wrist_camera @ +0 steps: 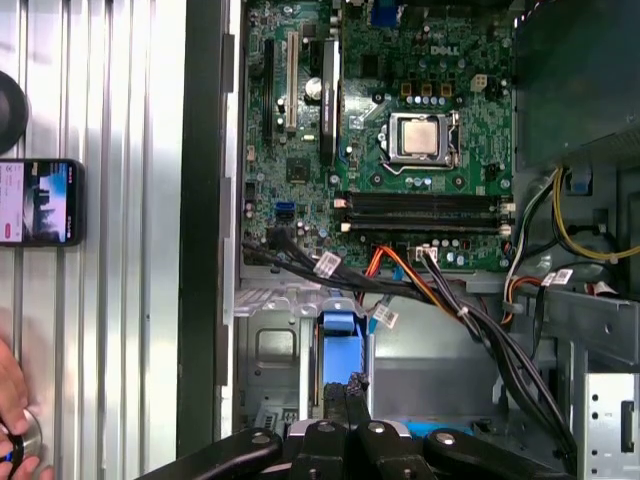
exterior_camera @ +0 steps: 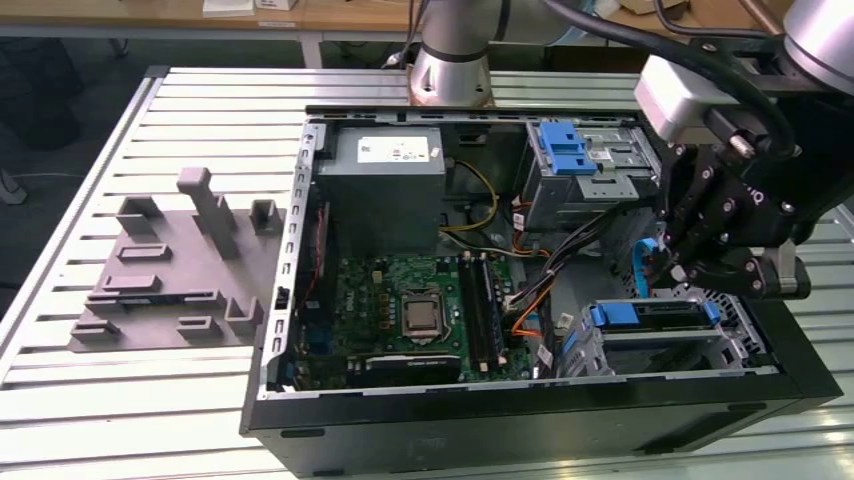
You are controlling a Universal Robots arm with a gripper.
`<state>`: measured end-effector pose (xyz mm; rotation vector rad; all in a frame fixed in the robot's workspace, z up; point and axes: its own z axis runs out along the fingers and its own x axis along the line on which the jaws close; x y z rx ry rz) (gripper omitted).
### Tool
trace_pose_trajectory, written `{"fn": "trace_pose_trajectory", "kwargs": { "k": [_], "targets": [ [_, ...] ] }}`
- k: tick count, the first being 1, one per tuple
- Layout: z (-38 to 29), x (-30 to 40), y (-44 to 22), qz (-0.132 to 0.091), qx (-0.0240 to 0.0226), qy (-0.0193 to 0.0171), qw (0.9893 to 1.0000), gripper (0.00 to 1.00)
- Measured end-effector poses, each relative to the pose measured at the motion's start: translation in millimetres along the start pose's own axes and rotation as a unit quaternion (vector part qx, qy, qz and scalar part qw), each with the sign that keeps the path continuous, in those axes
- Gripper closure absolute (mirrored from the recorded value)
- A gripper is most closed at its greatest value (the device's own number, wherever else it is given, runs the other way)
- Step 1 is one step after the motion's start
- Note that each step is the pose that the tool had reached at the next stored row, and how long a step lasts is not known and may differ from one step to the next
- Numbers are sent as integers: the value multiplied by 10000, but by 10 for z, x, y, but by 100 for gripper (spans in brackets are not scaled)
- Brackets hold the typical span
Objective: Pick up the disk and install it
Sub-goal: 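Insert the first disk wire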
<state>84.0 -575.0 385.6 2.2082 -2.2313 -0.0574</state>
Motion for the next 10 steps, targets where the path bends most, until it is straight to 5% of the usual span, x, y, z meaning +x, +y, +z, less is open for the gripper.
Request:
{"fn": "trace_pose_trajectory", "kwargs": {
  "k": [10],
  "targets": [
    [28, -44, -285, 1, 0, 0, 10000, 89]
  ]
}}
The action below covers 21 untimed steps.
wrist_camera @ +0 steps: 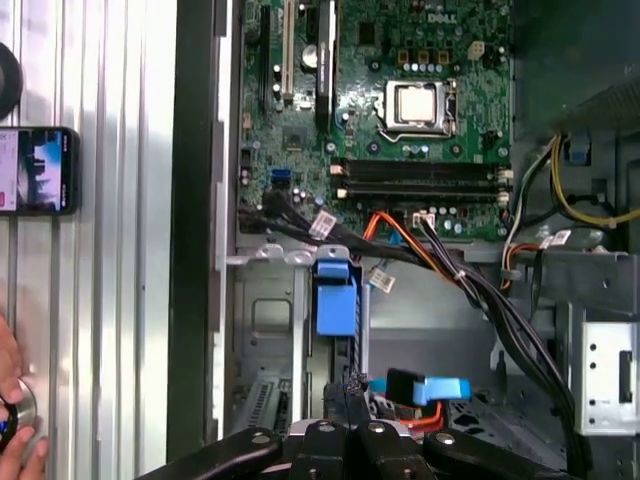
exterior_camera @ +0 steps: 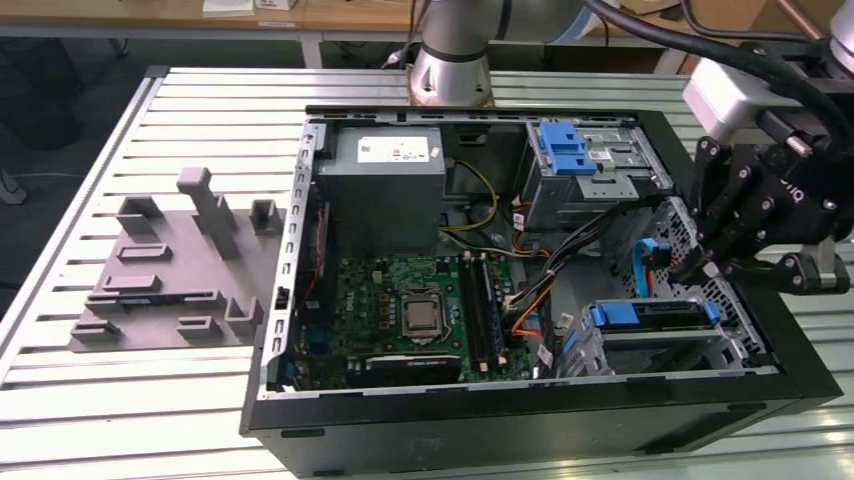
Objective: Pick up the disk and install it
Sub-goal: 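Insert the first disk wire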
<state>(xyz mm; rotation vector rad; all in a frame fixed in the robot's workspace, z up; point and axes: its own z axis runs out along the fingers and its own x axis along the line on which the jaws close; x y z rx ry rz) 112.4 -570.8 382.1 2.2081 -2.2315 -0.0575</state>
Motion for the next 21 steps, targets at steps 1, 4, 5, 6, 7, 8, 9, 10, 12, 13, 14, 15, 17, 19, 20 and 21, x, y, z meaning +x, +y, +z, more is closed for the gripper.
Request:
{"fn": "trace_pose_trajectory", "kwargs": {
  "k": [1, 4, 5, 6, 7, 8, 9, 10, 12, 13, 14, 15, 17, 19, 20, 21],
  "targets": [
    [3, -13, -28, 0, 0, 1, 10000, 89],
    [20, -65, -125, 0, 0, 1, 10000, 89],
    [29, -86, -158, 0, 0, 0, 10000, 89],
    [40, -110, -188, 0, 0, 1, 10000, 89],
    [53, -134, -207, 0, 0, 0, 10000, 89],
    [67, -154, -214, -1, 0, 1, 10000, 89],
    [84, -172, -214, 0, 2, 1, 10000, 89],
    [102, -189, -215, 0, 4, 0, 10000, 89],
    [135, -218, -216, 0, 8, 0, 10000, 89],
    [147, -225, -217, -1, 11, 0, 10000, 89],
    [155, -226, -217, -1, 15, -1, 10000, 89],
    [155, -225, -217, -1, 21, 0, 10000, 89],
    [154, -225, -217, -1, 23, 0, 10000, 89],
    [154, -226, -217, -1, 23, 0, 10000, 89],
    [154, -226, -217, -1, 24, 0, 10000, 89],
    [156, -226, -217, -1, 27, 0, 10000, 83]
  ]
}}
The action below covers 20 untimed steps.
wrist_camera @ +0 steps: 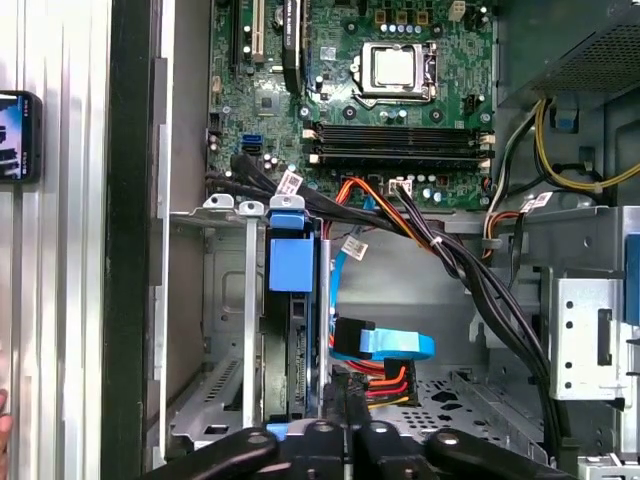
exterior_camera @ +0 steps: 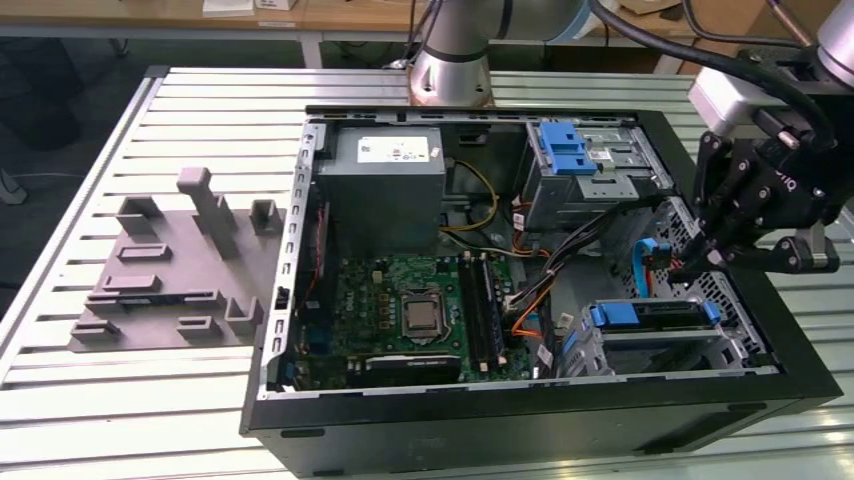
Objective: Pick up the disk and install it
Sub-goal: 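Insert the first disk wire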
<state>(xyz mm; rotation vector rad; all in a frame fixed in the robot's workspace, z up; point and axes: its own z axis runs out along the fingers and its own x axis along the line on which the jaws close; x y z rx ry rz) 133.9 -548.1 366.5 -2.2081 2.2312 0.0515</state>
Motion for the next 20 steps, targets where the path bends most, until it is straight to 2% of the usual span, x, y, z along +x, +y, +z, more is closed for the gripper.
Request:
{"fn": "trace_pose_trajectory", "kwargs": {
  "k": [1, 2, 4, 7, 11, 12, 20],
  "targets": [
    [5, 0, 4, 0, 15, -1, 10000, 83],
    [13, 1, 9, 0, 41, -1, 10000, 76],
    [32, 1, 20, -2, 94, -1, 10000, 76],
    [63, 2, 22, -3, 127, -1, 9999, 76],
    [76, 2, 23, -3, 129, 0, 9999, 75],
    [79, 2, 23, -3, 129, -1, 9999, 69],
    [125, 4, 41, -3, 129, -5, 9999, 69]
  ]
}}
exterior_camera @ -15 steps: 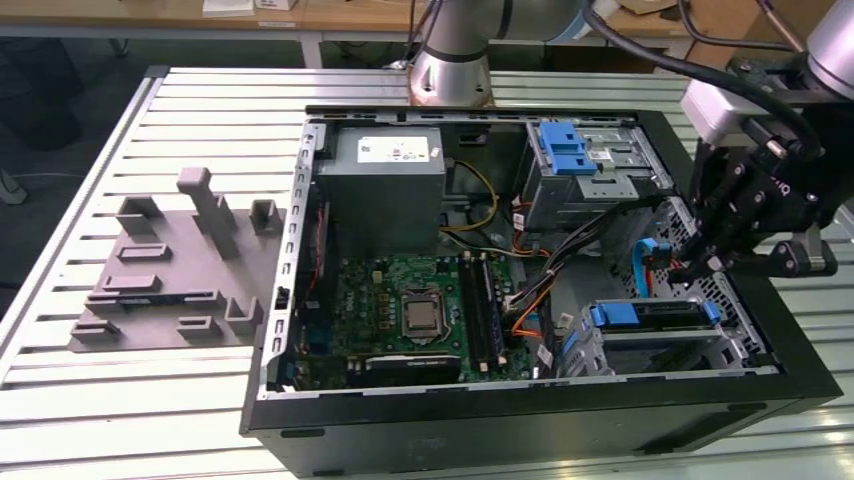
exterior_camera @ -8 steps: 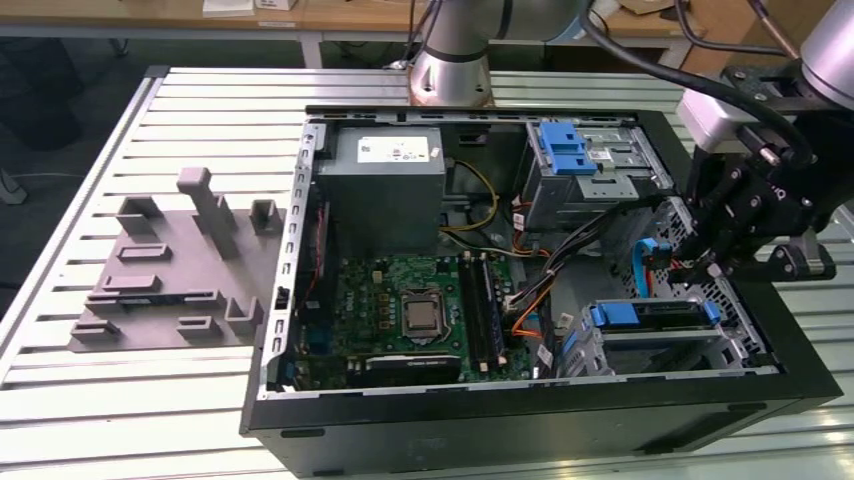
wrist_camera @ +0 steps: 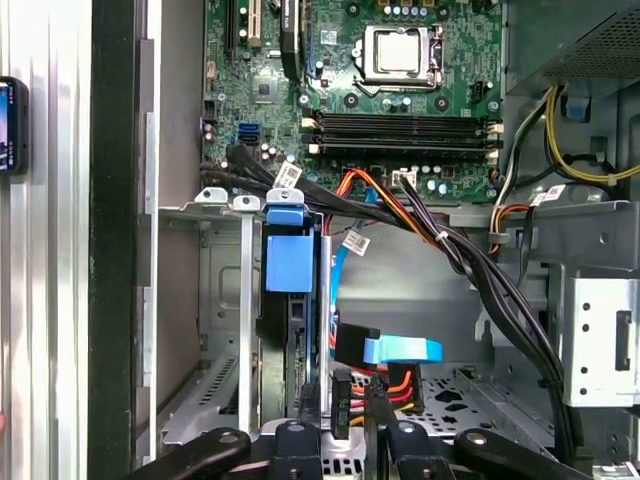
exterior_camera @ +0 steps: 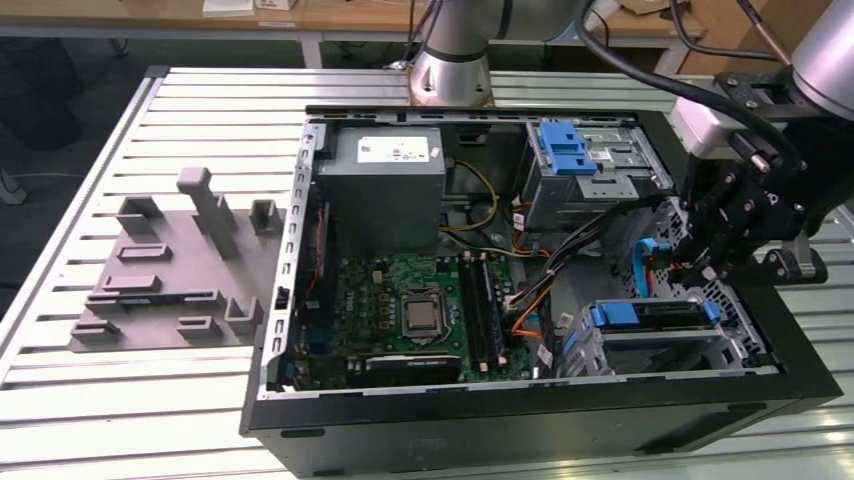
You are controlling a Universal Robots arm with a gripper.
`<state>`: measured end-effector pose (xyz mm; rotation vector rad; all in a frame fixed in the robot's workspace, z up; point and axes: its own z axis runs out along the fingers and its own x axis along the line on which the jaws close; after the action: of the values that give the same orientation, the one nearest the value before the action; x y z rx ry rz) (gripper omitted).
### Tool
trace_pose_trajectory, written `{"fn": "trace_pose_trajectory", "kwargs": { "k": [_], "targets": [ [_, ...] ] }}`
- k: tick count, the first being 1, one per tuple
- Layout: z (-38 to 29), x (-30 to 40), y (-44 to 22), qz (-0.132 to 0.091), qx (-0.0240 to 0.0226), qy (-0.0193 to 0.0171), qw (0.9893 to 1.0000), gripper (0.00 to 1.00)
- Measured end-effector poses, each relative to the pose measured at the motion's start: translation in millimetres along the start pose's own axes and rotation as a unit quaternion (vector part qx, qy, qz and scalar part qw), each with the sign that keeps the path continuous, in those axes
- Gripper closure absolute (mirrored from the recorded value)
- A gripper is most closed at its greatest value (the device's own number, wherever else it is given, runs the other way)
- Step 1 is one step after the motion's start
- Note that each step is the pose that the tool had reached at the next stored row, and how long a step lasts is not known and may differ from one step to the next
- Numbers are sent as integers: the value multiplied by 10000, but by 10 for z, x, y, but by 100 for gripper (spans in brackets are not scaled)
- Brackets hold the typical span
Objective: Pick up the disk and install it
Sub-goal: 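Insert the first disk wire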
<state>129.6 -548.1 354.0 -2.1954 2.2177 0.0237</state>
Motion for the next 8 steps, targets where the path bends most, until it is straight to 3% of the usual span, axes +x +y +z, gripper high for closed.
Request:
{"fn": "trace_pose_trajectory", "kwargs": {
  "k": [5, 8],
  "targets": [
    [24, 1, 1, 0, 0, 2, 10000, 70],
    [26, 1, 0, 0, 0, 0, 10000, 83]
  ]
}}
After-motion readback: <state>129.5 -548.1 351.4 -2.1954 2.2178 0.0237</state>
